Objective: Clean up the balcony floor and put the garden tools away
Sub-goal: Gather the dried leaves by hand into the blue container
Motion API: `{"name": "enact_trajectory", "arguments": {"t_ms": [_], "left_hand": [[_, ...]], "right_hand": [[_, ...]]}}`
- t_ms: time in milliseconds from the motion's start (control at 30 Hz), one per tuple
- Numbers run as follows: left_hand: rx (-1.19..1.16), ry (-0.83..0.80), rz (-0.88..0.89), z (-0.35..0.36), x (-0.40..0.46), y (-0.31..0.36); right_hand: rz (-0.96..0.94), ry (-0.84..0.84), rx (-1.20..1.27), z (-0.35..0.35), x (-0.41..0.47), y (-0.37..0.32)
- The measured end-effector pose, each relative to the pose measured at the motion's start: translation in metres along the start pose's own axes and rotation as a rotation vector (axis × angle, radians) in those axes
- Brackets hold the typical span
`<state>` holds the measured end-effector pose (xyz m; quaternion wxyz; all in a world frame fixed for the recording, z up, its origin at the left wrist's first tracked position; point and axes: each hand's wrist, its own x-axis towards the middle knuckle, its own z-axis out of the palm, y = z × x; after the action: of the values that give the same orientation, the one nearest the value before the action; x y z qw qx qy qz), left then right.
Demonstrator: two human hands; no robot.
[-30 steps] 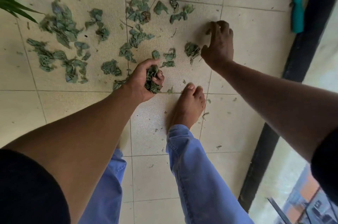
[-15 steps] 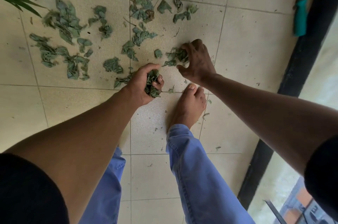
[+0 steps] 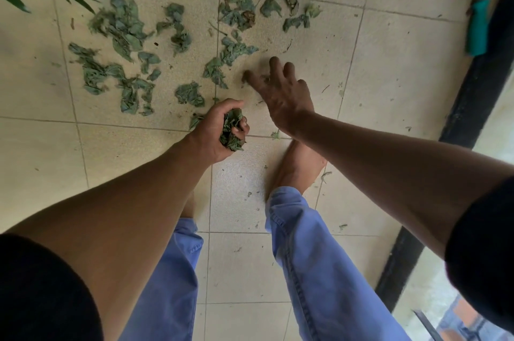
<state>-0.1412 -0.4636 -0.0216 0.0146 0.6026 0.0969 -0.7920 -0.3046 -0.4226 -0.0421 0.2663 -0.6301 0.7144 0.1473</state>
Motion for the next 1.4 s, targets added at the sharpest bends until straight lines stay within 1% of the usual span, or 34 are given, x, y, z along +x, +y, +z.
{"name": "enact_trajectory", "arguments": {"t_ms": [67, 167, 300, 433, 500, 533, 633, 700, 767, 833, 900, 1000, 1100, 1167, 1300, 1400], "left_hand": [[-0.004, 0.000, 0.005, -0.004, -0.002, 0.000], [-0.012, -0.002, 0.004, -0.011, -0.005, -0.003], [-0.011, 0.002, 0.006, -0.019, -0.007, -0.005], [-0.021, -0.003, 0.004, -0.025, -0.011, -0.006], [-0.028, 0.002, 0.006, -0.027, -0.015, -0.006], [-0.030, 0.004, 0.008, -0.028, -0.016, -0.007], [-0.026, 0.001, 0.009, -0.030, -0.025, -0.007], [-0.044, -0.002, 0.016, -0.030, -0.035, -0.007], [-0.063, -0.008, 0.036, -0.028, -0.052, -0.006], [-0.077, -0.011, 0.061, -0.025, -0.072, -0.005], [-0.111, -0.023, 0.079, -0.020, -0.095, -0.002], [-0.136, -0.135, 0.162, -0.011, -0.134, 0.008], [-0.119, -0.232, 0.217, -0.003, -0.174, 0.018], [-0.121, -0.217, 0.228, -0.005, -0.201, 0.026], [-0.192, -0.152, 0.285, -0.015, -0.243, 0.033], [-0.292, -0.205, 0.376, -0.023, -0.263, 0.033]], "right_hand": [[-0.029, -0.005, -0.061, 0.001, -0.004, -0.003], [-0.058, -0.005, -0.083, 0.003, -0.004, -0.004], [-0.116, -0.039, -0.072, 0.004, -0.002, -0.005], [-0.140, -0.049, 0.016, 0.003, 0.000, -0.003], [-0.107, -0.038, 0.101, 0.005, 0.002, -0.002], [-0.058, -0.025, 0.159, 0.005, 0.003, -0.002], [0.199, -0.026, 0.412, -0.002, 0.004, -0.005], [0.309, -0.033, 0.582, -0.016, -0.001, -0.009], [0.318, -0.021, 0.729, -0.041, -0.015, -0.019], [0.266, -0.014, 0.869, -0.074, -0.038, -0.035], [0.178, -0.001, 0.950, -0.106, -0.061, -0.056], [-0.011, 0.110, 0.876, -0.150, -0.089, -0.097], [-0.115, 0.203, 0.706, -0.178, -0.106, -0.137], [-0.122, 0.240, 0.601, -0.197, -0.115, -0.162], [-0.092, 0.306, 0.496, -0.231, -0.120, -0.198], [-0.120, 0.290, 0.418, -0.249, -0.123, -0.221]]}}
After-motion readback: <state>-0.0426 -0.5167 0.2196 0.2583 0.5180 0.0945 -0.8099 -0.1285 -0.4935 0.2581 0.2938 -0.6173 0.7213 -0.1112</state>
